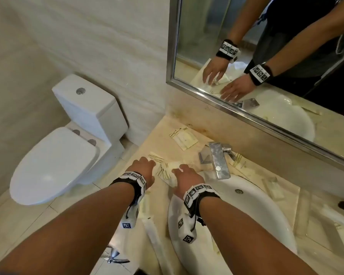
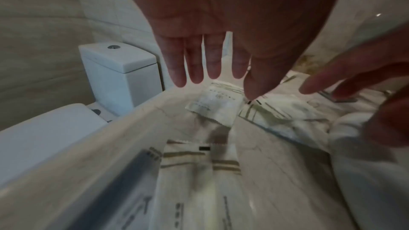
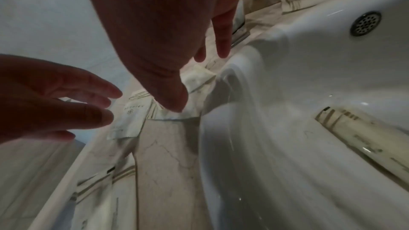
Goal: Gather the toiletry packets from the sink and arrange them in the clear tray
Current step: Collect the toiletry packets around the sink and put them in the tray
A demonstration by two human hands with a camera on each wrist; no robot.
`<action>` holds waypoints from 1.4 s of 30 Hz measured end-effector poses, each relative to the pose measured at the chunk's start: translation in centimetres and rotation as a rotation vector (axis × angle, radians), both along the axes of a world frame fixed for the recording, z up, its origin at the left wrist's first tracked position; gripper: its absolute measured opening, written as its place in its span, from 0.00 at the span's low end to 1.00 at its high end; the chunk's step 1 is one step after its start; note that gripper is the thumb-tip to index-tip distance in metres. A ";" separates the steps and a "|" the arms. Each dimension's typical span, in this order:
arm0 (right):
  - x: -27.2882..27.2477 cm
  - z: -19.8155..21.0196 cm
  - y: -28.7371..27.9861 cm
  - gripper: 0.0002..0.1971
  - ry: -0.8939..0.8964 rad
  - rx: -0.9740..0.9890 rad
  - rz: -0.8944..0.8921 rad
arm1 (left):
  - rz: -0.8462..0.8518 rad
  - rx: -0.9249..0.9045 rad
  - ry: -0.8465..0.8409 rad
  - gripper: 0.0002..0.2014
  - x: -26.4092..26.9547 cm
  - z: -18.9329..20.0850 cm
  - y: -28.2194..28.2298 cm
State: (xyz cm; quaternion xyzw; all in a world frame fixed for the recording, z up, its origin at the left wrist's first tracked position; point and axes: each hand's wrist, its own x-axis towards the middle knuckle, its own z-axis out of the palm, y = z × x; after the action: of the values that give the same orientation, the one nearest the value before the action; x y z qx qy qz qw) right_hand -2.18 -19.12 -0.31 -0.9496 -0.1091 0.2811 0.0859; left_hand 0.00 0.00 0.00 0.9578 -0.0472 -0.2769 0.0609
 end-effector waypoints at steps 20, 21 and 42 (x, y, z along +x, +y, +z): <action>3.3 -3.2 2.9 0.23 -0.111 -0.159 0.136 | 0.038 -0.011 0.080 0.38 5.5 -3.4 -0.3; 3.5 -3.1 2.8 0.22 -0.110 -0.153 0.137 | 0.040 -0.006 0.089 0.38 5.8 -3.5 -0.4; 4.0 2.0 0.5 0.11 0.041 0.821 -0.786 | 0.540 -0.747 0.440 0.06 7.3 1.9 -2.4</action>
State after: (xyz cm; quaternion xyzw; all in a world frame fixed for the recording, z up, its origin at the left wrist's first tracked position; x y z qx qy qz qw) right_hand 1.81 -18.61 1.72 -0.8017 0.1540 0.1810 0.5485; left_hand 7.31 -2.39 1.91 0.7678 0.1202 -0.4105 0.4770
